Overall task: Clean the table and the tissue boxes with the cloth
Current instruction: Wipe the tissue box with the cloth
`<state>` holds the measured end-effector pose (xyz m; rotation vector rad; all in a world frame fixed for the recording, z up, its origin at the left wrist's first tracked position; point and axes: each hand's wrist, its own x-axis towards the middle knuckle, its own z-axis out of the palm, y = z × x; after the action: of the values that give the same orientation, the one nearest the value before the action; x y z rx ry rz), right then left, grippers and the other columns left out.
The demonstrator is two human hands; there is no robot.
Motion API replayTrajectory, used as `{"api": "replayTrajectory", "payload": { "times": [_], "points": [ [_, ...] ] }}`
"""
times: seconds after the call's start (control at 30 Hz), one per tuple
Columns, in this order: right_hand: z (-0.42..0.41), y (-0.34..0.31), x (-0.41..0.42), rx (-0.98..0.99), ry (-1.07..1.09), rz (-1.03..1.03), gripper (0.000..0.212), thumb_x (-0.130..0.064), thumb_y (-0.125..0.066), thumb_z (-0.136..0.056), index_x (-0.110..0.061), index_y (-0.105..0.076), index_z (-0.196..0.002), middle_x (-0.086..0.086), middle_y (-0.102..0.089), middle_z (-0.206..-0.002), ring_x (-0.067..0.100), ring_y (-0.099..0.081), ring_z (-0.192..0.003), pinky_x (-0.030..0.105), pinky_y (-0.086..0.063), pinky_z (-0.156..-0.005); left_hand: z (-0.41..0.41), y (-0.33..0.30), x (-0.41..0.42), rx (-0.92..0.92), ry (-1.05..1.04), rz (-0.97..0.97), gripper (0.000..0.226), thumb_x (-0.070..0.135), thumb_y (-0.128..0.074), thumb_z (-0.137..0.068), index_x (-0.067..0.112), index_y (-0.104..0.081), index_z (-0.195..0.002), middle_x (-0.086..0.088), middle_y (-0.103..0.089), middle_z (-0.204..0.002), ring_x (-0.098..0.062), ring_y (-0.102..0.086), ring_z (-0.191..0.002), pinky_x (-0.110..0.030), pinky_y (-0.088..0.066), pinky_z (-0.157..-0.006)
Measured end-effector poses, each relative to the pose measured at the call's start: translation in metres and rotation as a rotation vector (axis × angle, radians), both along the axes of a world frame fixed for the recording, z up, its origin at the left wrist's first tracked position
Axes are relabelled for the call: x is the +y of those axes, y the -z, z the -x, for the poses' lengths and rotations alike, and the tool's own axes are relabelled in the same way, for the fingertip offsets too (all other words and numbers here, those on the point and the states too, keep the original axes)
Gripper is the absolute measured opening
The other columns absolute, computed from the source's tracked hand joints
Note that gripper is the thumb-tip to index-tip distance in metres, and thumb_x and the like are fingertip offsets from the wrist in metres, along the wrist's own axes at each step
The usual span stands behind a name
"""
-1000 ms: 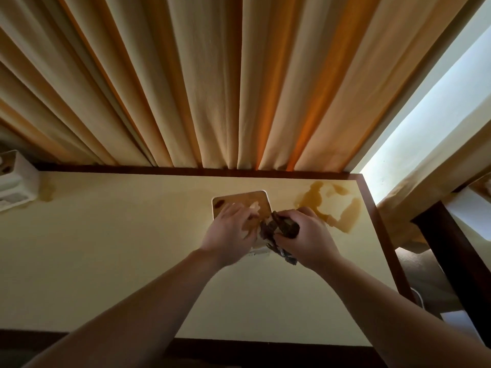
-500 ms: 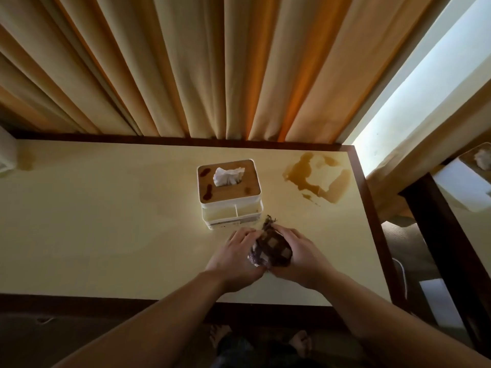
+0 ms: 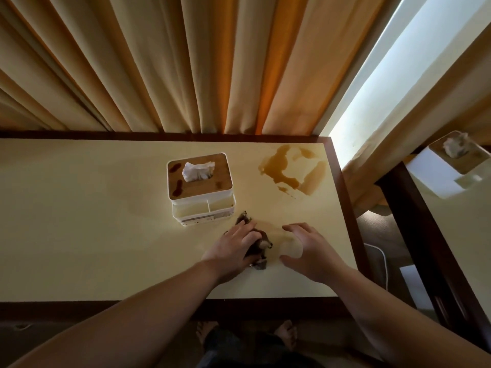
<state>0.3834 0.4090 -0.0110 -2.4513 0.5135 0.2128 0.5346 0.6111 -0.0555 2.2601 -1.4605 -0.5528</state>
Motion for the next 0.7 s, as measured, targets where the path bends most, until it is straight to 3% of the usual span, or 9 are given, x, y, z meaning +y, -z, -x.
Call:
{"api": "replayTrajectory", "payload": {
  "times": [0.23,0.37,0.5,0.7],
  "points": [
    [-0.004,0.002,-0.006,-0.003,-0.024,-0.022,0.074,-0.047,-0.079,-0.083,-0.025,-0.052,-0.149,-0.010,-0.050,-0.144,0.014,-0.045,-0.132,0.030,-0.040,-0.109,0.001,-0.008,0.003,-0.020,0.015,-0.094,0.065,0.058,-0.062,-0.089,0.042,-0.045,-0.150,-0.003,-0.014,-0.172,-0.025,-0.010,-0.158,-0.046,-0.022,-0.127],
    [-0.013,0.002,-0.009,-0.009,-0.059,-0.013,0.071,-0.046,-0.078,-0.084,-0.027,-0.053,-0.148,-0.010,-0.051,-0.147,0.013,-0.043,-0.137,0.031,-0.038,-0.113,-0.002,-0.014,0.001,-0.076,0.009,-0.160,0.065,0.049,-0.066,-0.094,0.044,-0.041,-0.154,-0.005,-0.027,-0.167,-0.028,-0.023,-0.153,-0.043,-0.023,-0.126],
    [-0.021,0.002,-0.010,-0.023,-0.088,-0.010,0.072,-0.049,-0.076,-0.085,-0.026,-0.053,-0.149,-0.009,-0.053,-0.147,0.013,-0.045,-0.135,0.033,-0.041,-0.114,-0.001,-0.021,0.008,-0.092,-0.020,-0.203,0.074,0.037,-0.066,-0.098,0.042,-0.025,-0.159,-0.002,-0.030,-0.165,-0.027,-0.032,-0.147,-0.040,-0.028,-0.122],
    [-0.044,-0.003,-0.001,-0.095,-0.146,0.016,0.068,-0.041,-0.080,-0.085,-0.022,-0.058,-0.145,-0.006,-0.058,-0.141,0.015,-0.051,-0.131,0.033,-0.044,-0.111,0.003,-0.017,0.031,-0.051,-0.175,-0.149,0.064,0.044,-0.070,-0.093,0.039,-0.046,-0.151,0.000,-0.036,-0.161,-0.027,-0.040,-0.143,-0.039,-0.038,-0.118]
  ]
}}
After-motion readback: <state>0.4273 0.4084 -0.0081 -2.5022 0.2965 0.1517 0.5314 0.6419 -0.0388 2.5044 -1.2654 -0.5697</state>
